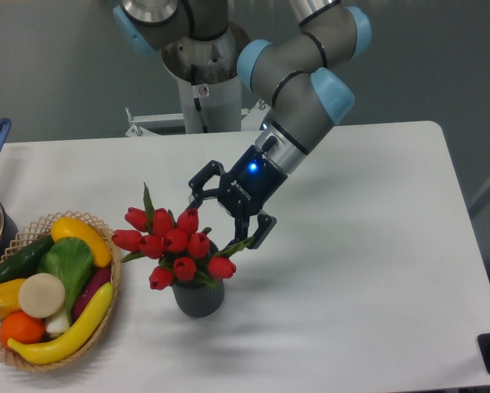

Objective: Pick up the flowers from the vase
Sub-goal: 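Close the gripper around the tulip stems just below the blooms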

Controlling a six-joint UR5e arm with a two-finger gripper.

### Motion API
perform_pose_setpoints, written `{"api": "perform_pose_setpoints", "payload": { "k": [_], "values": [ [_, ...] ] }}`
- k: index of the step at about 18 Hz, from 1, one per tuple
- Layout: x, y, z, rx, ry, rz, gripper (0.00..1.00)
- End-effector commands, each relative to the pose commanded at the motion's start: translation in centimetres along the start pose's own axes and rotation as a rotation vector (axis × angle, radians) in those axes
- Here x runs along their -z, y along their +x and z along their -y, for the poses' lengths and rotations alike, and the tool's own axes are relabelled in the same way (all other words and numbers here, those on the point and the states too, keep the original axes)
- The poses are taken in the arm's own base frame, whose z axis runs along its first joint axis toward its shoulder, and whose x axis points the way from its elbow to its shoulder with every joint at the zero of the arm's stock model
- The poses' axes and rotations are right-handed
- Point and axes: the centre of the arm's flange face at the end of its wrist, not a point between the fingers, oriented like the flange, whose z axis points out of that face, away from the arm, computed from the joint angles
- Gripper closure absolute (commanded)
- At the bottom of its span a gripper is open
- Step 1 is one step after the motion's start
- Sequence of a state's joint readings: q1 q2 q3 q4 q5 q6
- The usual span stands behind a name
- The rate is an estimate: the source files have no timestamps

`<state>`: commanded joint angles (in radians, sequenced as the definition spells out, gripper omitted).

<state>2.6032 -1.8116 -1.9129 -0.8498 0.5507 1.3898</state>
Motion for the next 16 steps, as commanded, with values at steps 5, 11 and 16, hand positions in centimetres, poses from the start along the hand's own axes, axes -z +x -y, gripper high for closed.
{"api": "perform_pose_setpoints", "payload": {
  "k": [5, 11, 16],
  "values": [
    [-1.3, -0.5, 0.2, -0.018, -0.006, -0.013, 0.00],
    [-2.3, -0.7, 0.2, -0.024, -0.006, -0.027, 0.00],
    [-2.8, -0.8, 0.4, -0.028, -0.006, -0.036, 0.00]
  ]
}}
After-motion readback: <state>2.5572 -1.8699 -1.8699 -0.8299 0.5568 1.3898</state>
